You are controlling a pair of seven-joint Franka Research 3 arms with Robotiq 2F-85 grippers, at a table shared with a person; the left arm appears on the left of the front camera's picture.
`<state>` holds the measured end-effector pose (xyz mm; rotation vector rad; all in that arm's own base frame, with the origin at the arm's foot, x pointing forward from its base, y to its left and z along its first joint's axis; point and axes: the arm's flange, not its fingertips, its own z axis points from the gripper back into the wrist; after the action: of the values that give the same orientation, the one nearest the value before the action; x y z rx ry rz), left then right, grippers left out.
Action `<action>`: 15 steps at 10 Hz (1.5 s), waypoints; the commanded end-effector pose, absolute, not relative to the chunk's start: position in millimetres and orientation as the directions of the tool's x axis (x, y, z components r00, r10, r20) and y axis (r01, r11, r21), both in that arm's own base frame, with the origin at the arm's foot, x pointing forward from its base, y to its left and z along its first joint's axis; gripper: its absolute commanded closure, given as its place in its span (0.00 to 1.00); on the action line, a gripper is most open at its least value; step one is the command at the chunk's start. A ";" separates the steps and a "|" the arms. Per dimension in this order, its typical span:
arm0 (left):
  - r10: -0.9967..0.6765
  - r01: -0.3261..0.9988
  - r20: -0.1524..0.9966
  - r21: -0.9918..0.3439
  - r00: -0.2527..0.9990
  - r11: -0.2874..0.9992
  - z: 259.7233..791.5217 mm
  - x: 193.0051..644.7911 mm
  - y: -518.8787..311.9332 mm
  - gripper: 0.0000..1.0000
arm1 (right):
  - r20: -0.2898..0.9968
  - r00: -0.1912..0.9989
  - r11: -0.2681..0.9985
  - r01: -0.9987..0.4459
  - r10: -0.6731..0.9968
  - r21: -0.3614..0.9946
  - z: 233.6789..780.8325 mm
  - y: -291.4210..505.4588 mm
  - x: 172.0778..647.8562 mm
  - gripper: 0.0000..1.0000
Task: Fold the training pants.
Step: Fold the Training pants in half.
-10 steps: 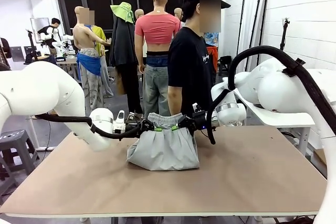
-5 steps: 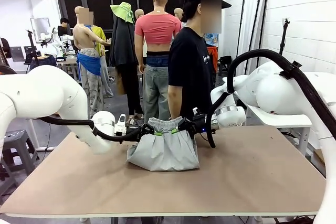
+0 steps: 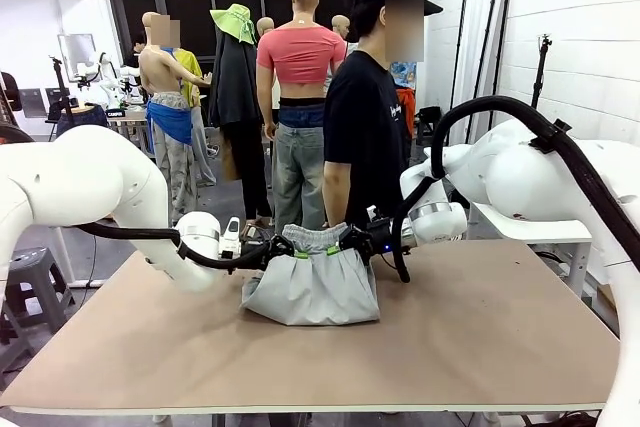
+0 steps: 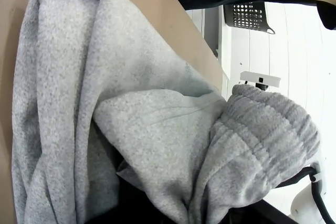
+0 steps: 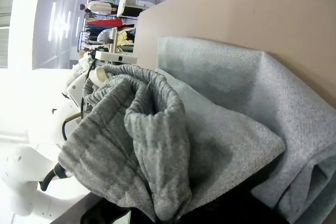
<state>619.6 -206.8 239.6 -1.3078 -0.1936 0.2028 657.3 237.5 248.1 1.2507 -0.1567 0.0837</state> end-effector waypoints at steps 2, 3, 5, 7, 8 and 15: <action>0.299 -0.053 0.034 -0.958 0.954 0.281 233.0 635.7 -187.7 1.00 | 0.175 0.981 0.379 -0.132 -0.079 0.916 248.3 222.2 680.5 1.00; 0.303 -0.061 0.029 -0.958 0.952 0.281 232.0 637.1 -188.0 1.00 | 0.173 0.981 0.388 -0.126 -0.090 0.913 247.1 222.0 682.5 1.00; 0.320 -0.084 0.014 -0.953 0.947 0.290 231.3 638.2 -187.9 1.00 | 0.168 0.981 0.386 -0.120 -0.095 0.915 245.4 222.1 683.3 1.00; 0.334 -0.107 -0.002 -0.949 0.943 0.295 232.8 636.5 -187.4 0.80 | 0.139 0.986 0.372 -0.095 -0.095 0.923 245.8 219.9 681.8 0.80; 0.343 -0.123 -0.016 -0.949 0.939 0.292 234.1 634.7 -185.3 0.60 | 0.124 0.987 0.368 -0.080 -0.098 0.926 246.4 217.8 680.5 0.61; 0.444 -0.151 -0.005 -0.944 0.896 0.294 261.3 613.1 -134.2 0.00 | 0.088 0.980 0.489 0.009 -0.176 0.872 284.9 167.8 669.2 0.00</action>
<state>626.4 -142.4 254.4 -1.2238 -0.2568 0.3630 679.1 174.0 274.9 1.1227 -0.1829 -0.0861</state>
